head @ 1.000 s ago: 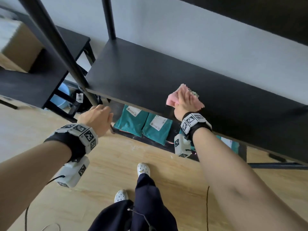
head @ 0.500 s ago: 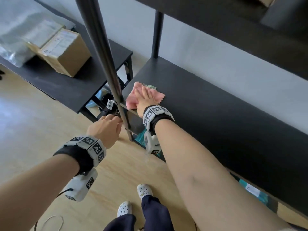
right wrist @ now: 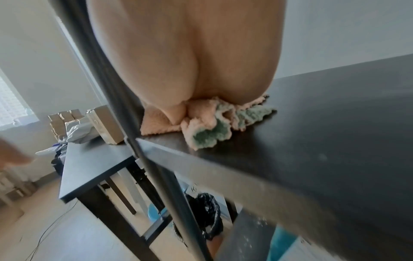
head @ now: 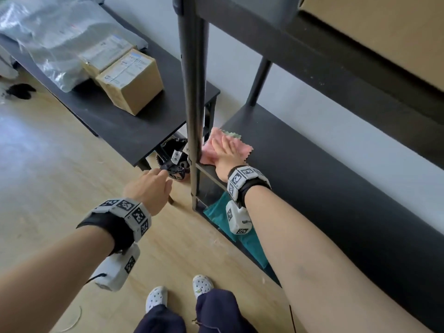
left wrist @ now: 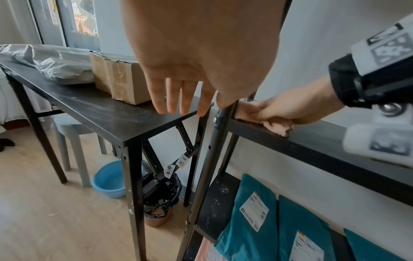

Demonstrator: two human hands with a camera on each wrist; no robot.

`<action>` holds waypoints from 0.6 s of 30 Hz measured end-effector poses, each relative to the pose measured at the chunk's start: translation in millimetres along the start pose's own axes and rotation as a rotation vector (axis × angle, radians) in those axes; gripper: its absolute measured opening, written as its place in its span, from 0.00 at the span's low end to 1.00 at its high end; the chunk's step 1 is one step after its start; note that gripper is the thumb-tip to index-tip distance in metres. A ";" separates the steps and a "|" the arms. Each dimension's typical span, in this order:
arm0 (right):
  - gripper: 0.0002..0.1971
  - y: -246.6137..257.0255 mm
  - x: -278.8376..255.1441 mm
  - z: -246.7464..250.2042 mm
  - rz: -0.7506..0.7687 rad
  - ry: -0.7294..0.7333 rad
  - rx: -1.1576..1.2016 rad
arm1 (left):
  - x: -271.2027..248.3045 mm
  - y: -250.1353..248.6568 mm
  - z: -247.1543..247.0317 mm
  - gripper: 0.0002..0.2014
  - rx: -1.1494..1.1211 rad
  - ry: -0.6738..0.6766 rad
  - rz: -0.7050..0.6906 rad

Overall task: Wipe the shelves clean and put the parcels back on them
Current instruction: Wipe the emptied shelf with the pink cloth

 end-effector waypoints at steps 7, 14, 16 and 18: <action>0.39 15.5 -38.1 -11.5 -0.050 -0.012 0.007 | 12.2 -10.7 30.6 0.17 0.051 -0.025 -0.146; 0.44 24.4 -57.7 -22.4 -0.180 -0.039 -0.022 | 6.4 -22.1 33.1 0.18 0.166 0.019 -0.380; 0.42 23.2 -49.6 -16.2 -0.194 -0.030 -0.032 | 4.1 -25.2 23.8 0.17 0.168 0.040 -0.426; 0.38 17.2 -33.9 -9.8 -0.213 -0.033 -0.040 | 5.5 -27.8 14.2 0.17 0.178 0.050 -0.438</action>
Point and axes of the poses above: each hand's wrist, its own x-axis towards the middle knuckle, its own z-axis out of the back of the hand, y = z × x, the point moved 6 cm from there along x, towards the middle knuckle, and after that the axes turned 10 degrees about z, right-handed, at the moved point
